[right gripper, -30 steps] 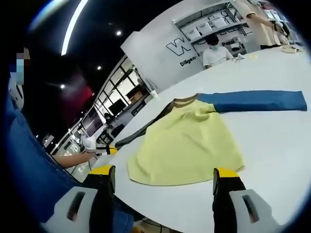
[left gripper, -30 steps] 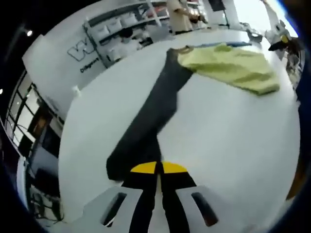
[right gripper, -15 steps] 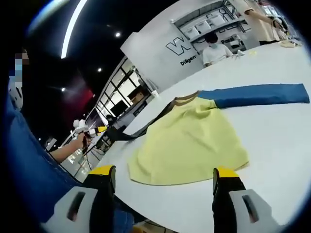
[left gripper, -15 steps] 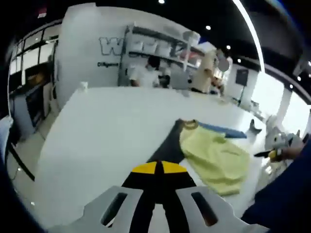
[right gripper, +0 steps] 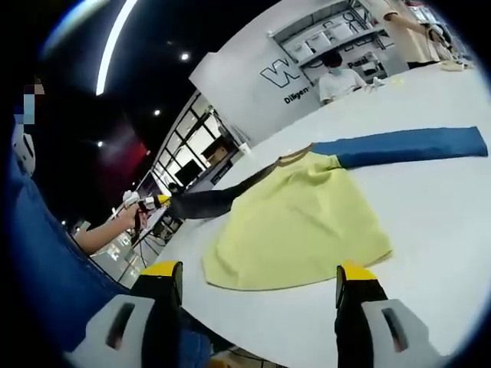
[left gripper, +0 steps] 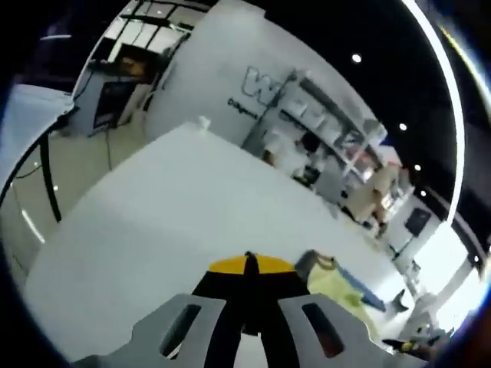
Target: Fold the garment on the visible template until the final outline fits inside the template.
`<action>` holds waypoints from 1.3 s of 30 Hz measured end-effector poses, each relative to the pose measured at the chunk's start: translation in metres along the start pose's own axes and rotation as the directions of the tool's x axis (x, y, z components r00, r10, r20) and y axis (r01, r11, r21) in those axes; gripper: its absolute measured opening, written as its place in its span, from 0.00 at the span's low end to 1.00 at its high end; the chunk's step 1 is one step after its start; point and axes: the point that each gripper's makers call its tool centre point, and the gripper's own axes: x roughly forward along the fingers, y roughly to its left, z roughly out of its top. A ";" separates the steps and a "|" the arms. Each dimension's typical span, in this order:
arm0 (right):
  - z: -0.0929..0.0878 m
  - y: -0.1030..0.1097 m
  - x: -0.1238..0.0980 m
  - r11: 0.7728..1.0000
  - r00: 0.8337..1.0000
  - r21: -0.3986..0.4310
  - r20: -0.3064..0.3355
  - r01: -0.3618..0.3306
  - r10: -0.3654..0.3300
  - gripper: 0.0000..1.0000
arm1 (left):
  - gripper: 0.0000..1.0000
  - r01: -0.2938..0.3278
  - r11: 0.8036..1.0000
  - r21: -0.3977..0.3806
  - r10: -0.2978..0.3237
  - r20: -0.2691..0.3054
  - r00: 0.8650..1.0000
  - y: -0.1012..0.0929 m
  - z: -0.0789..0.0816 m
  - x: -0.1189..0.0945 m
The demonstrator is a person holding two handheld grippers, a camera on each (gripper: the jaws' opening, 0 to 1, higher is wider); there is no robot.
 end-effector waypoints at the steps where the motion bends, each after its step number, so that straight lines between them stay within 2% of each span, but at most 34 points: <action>1: 0.000 -0.002 -0.002 1.000 1.000 0.002 -0.002 0.003 -0.003 0.80 | 0.00 -0.015 1.000 -0.015 0.015 -0.003 1.000 0.010 -0.001 0.005; 2: -0.001 -0.002 -0.003 1.000 1.000 0.003 -0.003 0.006 -0.006 0.80 | 0.00 -0.037 0.998 -0.045 0.036 -0.009 0.999 0.018 -0.003 0.009; 6: -0.002 0.001 -0.005 1.000 1.000 0.009 -0.008 0.020 -0.019 0.80 | 0.00 -0.082 0.994 -0.070 0.080 -0.032 0.996 0.045 -0.007 0.026; 11: -0.001 0.004 -0.009 0.999 0.999 0.004 -0.016 0.041 -0.041 0.80 | 0.00 -0.118 0.990 -0.071 0.114 -0.061 0.992 0.057 -0.018 0.035; 14: 0.002 0.001 -0.009 0.998 0.998 0.000 -0.015 0.058 -0.058 0.80 | 0.00 -0.146 0.988 -0.043 0.142 -0.085 0.986 0.077 -0.018 0.047; 16: 0.005 0.003 -0.008 0.998 0.998 -0.003 -0.011 0.061 -0.061 0.80 | 0.00 -0.159 0.987 -0.011 0.158 -0.084 0.984 0.082 -0.019 0.048; 19: 0.010 0.003 -0.005 0.998 0.998 -0.009 -0.007 0.063 -0.063 0.80 | 0.00 -0.172 0.983 0.065 0.175 -0.045 0.984 0.089 -0.014 0.048; 21: 0.011 0.002 -0.003 0.998 0.998 -0.011 -0.006 0.061 -0.061 0.80 | 0.00 -0.191 0.978 0.088 0.196 -0.057 0.979 0.091 -0.019 0.044; 23: 0.012 0.002 -0.001 0.998 0.999 -0.013 -0.007 0.054 -0.054 0.80 | 0.05 -0.208 0.972 0.107 0.216 -0.063 0.974 0.097 -0.019 0.042; 27: 0.014 -0.001 0.002 0.999 0.999 -0.017 -0.007 0.042 -0.042 0.80 | 0.17 -0.235 0.962 0.141 0.243 -0.042 0.969 0.098 -0.021 0.029; 29: 0.014 -0.002 0.002 0.999 0.999 -0.022 -0.008 0.037 -0.037 0.80 | 0.21 -0.225 0.961 0.162 0.232 -0.028 0.972 0.089 -0.024 0.022; 30: 0.015 -0.003 0.002 0.999 0.999 -0.024 -0.009 0.035 -0.035 0.80 | 0.21 -0.211 0.963 0.166 0.219 -0.028 0.975 0.088 -0.020 0.029; 31: 0.015 -0.005 0.002 0.999 0.999 -0.026 -0.008 0.033 -0.033 0.80 | 0.22 -0.180 0.967 0.182 0.188 -0.025 0.982 0.079 -0.024 0.025; 33: 0.017 -0.007 0.002 0.999 1.000 -0.027 -0.005 0.027 -0.027 0.80 | 0.22 -0.162 0.967 0.198 0.172 -0.032 0.985 0.070 -0.034 0.017; 34: 0.017 -0.008 0.001 0.999 1.000 -0.028 -0.007 0.025 -0.025 0.80 | 0.23 -0.144 0.965 0.219 0.155 -0.032 0.987 0.051 -0.050 0.007; 39: 0.016 -0.012 -0.001 0.999 1.000 -0.036 -0.012 0.012 -0.013 0.79 | 0.26 -0.082 0.969 0.233 0.095 -0.045 0.994 0.030 -0.066 0.005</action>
